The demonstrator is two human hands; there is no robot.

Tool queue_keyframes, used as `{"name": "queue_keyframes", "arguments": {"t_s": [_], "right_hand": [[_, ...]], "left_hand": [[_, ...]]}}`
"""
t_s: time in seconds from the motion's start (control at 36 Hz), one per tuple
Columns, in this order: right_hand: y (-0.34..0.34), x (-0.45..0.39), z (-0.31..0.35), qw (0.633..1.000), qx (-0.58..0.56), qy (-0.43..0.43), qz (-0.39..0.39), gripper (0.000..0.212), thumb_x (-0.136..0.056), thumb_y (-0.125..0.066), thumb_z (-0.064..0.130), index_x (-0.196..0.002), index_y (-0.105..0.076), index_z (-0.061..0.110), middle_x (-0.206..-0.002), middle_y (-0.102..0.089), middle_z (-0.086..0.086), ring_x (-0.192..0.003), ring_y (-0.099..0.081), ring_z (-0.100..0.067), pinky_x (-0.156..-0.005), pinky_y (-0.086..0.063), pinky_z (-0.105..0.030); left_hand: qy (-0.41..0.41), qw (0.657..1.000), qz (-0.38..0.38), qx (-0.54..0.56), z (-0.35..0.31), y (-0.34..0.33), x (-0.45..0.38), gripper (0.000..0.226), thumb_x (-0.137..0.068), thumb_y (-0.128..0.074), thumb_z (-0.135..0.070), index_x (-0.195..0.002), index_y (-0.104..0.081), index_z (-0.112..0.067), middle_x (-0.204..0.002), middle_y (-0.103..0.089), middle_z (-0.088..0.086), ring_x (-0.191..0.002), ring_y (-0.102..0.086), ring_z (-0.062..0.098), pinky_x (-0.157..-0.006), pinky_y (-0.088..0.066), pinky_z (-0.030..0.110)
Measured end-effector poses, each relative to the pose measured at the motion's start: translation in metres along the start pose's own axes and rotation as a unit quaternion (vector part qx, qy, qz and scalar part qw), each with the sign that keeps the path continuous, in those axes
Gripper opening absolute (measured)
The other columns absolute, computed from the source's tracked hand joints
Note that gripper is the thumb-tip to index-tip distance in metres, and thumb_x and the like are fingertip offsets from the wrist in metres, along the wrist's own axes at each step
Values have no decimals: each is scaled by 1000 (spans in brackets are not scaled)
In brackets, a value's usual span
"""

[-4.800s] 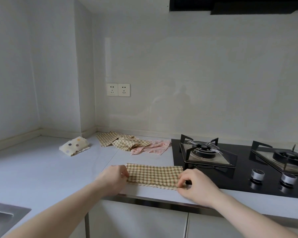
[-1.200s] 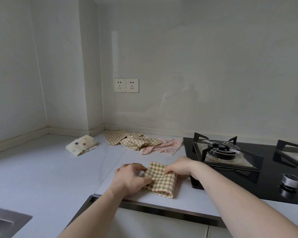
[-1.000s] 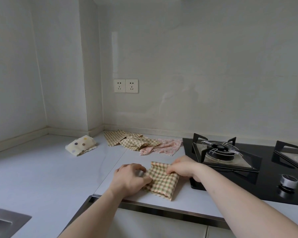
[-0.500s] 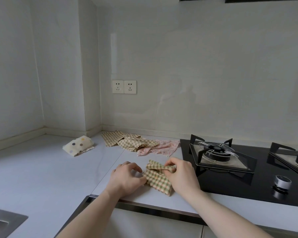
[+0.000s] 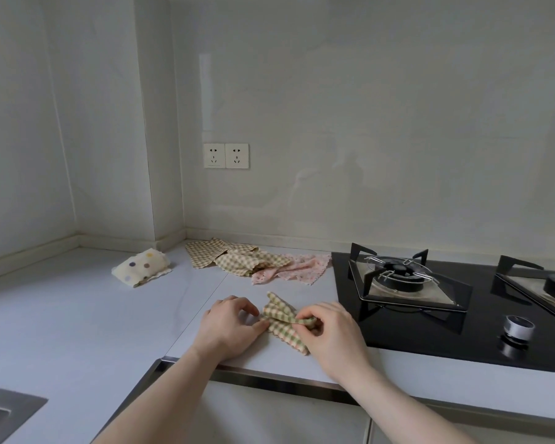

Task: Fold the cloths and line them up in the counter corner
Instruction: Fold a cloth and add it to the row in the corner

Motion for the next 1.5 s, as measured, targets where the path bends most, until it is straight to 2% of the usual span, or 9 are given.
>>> {"name": "queue_keyframes", "arguments": {"t_s": [0.14, 0.25, 0.36, 0.5, 0.72, 0.83, 0.97, 1.17, 1.5], "right_hand": [[-9, 0, -3, 999, 24, -2, 31, 15, -83, -67, 43, -82, -74, 30, -86, -68, 20, -92, -51, -3, -76, -49, -26], [-14, 2, -4, 998, 14, -3, 55, 46, -90, -41, 50, -71, -69, 19, -79, -69, 14, -86, -52, -7, -75, -50, -34], [-14, 1, -4, 998, 19, -11, 60, 63, -94, -27, 52, -73, -69, 9, -76, -70, 5, -84, -50, -8, -72, -47, -37], [-17, 3, -1, 997, 8, 13, 70, 53, -97, -37, 45, -76, -70, 8, -77, -72, 3, -85, -54, -9, -74, -47, -34], [-7, 4, 1, 1000, -7, 0, 25, 62, -97, -35, 56, -61, -56, 10, -62, -60, -2, -66, -54, -17, -60, -42, -36], [0, 5, -2, 999, 38, -23, 8, 44, -98, -50, 49, -65, -50, 19, -66, -53, 5, -65, -50, -15, -56, -38, -31], [1, 3, -5, 996, 59, -54, 26, 16, -94, -59, 43, -95, -53, 29, -91, -53, 16, -77, -54, -9, -63, -43, -29], [-10, 1, -7, 988, 110, -67, 91, 35, -98, -47, 47, -124, -59, 28, -123, -55, 7, -114, -53, -17, -96, -44, -32], [-9, 8, -3, 986, 36, -74, 142, 15, -93, -57, 35, -103, -45, 33, -88, -51, 17, -96, -48, -9, -85, -42, -31]], "left_hand": [[-1, 1000, 9, 17, -1, -1, -1, 26, -76, -59, -61, -92, -65, -42, -105, -60, -15, -109, -55, 13, -94, -47, 35], [8, 999, 15, 52, -3, 0, 1, 31, -71, -46, -53, -89, -67, -40, -104, -63, -12, -108, -56, 16, -94, -46, 37], [14, 998, 5, 65, -4, 3, 2, 44, -71, -43, -67, -89, -69, -37, -102, -64, -14, -102, -58, 15, -92, -47, 37], [24, 998, -4, 56, -6, 4, 6, 65, -70, -41, -89, -87, -66, -32, -96, -62, -15, -94, -59, 13, -87, -48, 36], [25, 998, 8, 49, -5, 6, 6, 45, -68, -51, -68, -94, -70, -36, -103, -63, -13, -101, -58, 15, -89, -49, 34], [14, 999, 22, 42, -8, 3, 7, 43, -69, -51, -63, -96, -70, -37, -108, -64, -13, -104, -57, 15, -91, -48, 34], [9, 998, 28, 49, -9, 4, 6, 35, -69, -51, -56, -91, -68, -36, -105, -66, -13, -102, -58, 16, -91, -49, 36], [-4, 996, 36, 83, -15, 7, 11, 26, -69, -49, -46, -84, -62, -29, -89, -65, -12, -95, -57, 17, -83, -48, 37], [-12, 992, 51, 114, -12, 0, 14, 4, -87, -55, -24, -87, -57, -28, -85, -60, -16, -97, -49, 2, -80, -43, 28]]}}
Point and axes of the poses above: each hand's wrist, its own x-axis away from the middle knuckle, its own y-axis out of the back of the hand, z = x × y, the point moved 8 cm from there along -x, towards the middle knuckle
